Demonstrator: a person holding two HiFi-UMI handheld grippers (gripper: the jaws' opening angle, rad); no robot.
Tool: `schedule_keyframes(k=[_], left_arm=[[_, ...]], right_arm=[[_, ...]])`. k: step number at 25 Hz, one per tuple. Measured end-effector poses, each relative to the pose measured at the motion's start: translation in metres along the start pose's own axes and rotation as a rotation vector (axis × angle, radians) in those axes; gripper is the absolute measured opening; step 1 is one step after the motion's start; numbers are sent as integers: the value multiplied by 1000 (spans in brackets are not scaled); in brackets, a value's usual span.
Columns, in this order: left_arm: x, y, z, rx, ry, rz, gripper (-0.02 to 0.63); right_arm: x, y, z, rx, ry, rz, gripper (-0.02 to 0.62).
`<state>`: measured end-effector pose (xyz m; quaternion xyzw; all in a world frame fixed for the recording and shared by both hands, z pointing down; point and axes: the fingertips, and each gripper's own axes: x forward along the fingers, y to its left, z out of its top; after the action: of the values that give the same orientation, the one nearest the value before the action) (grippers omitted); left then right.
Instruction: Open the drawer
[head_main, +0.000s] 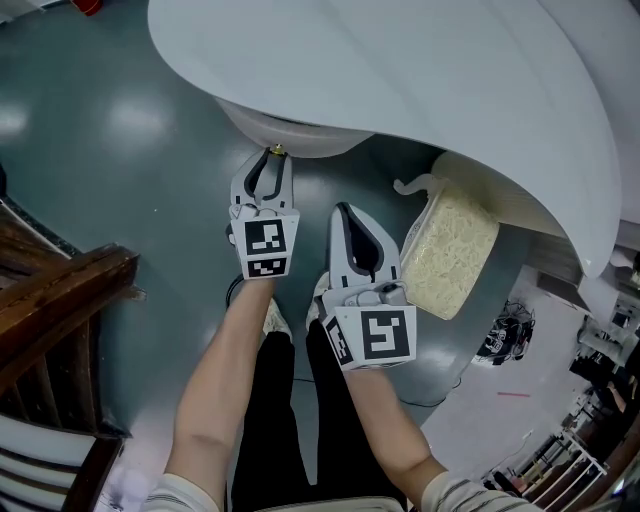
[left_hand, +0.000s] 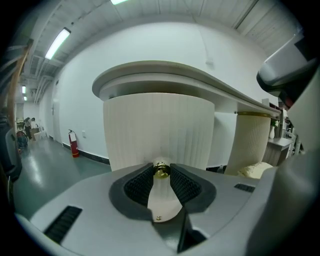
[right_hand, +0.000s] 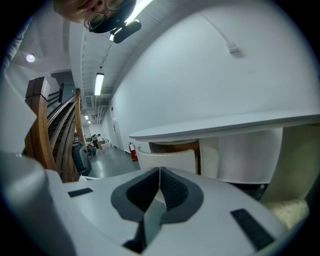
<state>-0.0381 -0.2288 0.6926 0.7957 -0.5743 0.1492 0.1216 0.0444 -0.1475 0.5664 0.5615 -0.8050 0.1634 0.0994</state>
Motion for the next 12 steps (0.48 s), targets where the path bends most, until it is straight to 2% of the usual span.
schedule_keyframes(k=[12], left_arm=[[-32, -2, -16, -26, 19, 2, 104]], right_arm=[[-11, 9, -22, 11, 39, -6, 15]])
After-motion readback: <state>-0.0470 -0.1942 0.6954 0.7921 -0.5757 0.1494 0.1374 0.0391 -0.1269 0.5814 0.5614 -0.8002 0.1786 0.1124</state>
